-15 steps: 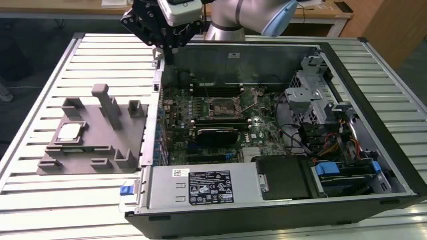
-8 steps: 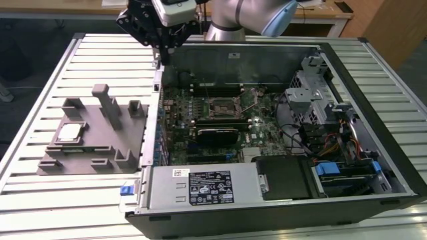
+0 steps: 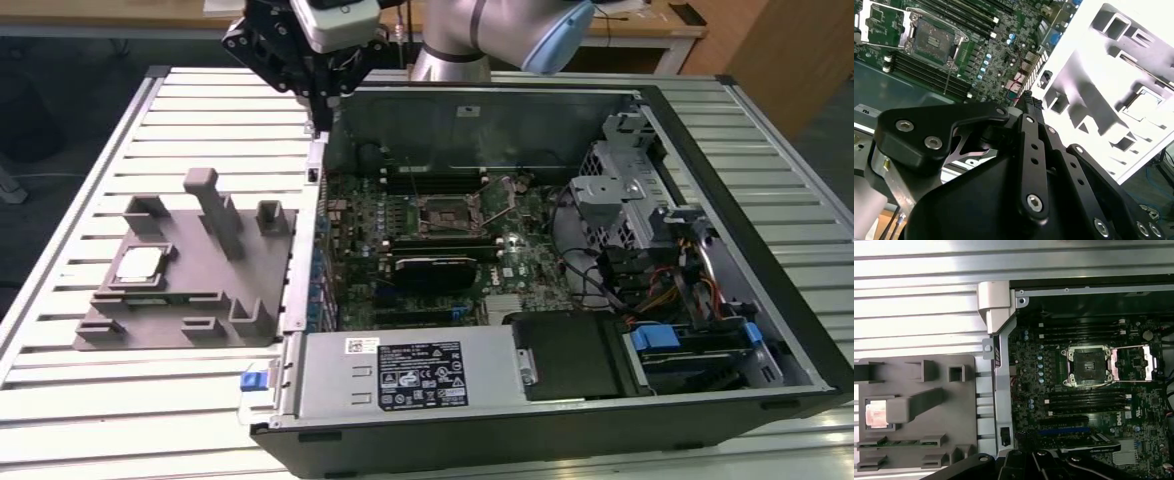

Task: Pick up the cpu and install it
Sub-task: 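Reach for the cpu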

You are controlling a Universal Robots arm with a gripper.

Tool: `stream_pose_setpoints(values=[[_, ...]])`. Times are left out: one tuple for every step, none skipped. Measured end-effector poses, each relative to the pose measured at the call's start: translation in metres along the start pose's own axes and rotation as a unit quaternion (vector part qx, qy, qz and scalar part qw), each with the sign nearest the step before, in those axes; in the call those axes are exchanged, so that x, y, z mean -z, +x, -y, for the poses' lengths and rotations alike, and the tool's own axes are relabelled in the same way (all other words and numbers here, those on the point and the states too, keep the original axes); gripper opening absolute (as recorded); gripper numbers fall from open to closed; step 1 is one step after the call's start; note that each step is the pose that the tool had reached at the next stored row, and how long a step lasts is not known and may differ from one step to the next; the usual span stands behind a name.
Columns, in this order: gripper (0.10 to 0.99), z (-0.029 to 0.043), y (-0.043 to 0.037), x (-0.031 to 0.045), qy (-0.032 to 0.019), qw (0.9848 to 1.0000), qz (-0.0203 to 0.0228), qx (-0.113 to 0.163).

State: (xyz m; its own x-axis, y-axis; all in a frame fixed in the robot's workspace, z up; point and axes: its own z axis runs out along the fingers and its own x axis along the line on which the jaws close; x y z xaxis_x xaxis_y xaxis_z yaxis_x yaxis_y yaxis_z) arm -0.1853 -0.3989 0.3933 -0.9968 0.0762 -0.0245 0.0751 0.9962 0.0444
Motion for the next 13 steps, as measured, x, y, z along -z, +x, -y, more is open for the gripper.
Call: stream_pose_setpoints(values=[[0.106,0.0001,0.0010,0.0000,0.0000,1.0000,0.0000,0.000],[0.106,0.0001,0.0020,0.0001,0.0000,1.0000,0.0000,0.000],[0.106,0.0002,0.0032,0.0001,0.0000,1.0000,0.0000,0.000],[0.106,0.0003,0.0043,0.0001,0.0000,1.0000,0.0000,0.000],[0.106,0.0004,0.0054,0.0001,0.0000,1.0000,0.0000,0.000],[0.106,0.0005,0.0064,0.0002,0.0000,1.0000,0.0000,0.000],[0.106,0.0006,0.0074,0.0002,0.0000,1.0000,0.0000,0.000],[0.106,0.0006,0.0084,0.0002,0.0000,1.0000,0.0000,0.000],[0.106,0.0007,0.0095,0.0003,0.0000,1.0000,0.0000,0.000],[0.106,0.0008,0.0104,0.0003,0.0000,1.0000,0.0000,0.000],[0.106,0.0008,0.0114,0.0003,0.0000,1.0000,0.0000,0.000],[0.106,0.0009,0.0124,0.0003,0.0000,1.0000,0.0000,0.000],[0.106,0.0010,0.0133,0.0004,0.0000,1.0000,0.0000,0.000]])
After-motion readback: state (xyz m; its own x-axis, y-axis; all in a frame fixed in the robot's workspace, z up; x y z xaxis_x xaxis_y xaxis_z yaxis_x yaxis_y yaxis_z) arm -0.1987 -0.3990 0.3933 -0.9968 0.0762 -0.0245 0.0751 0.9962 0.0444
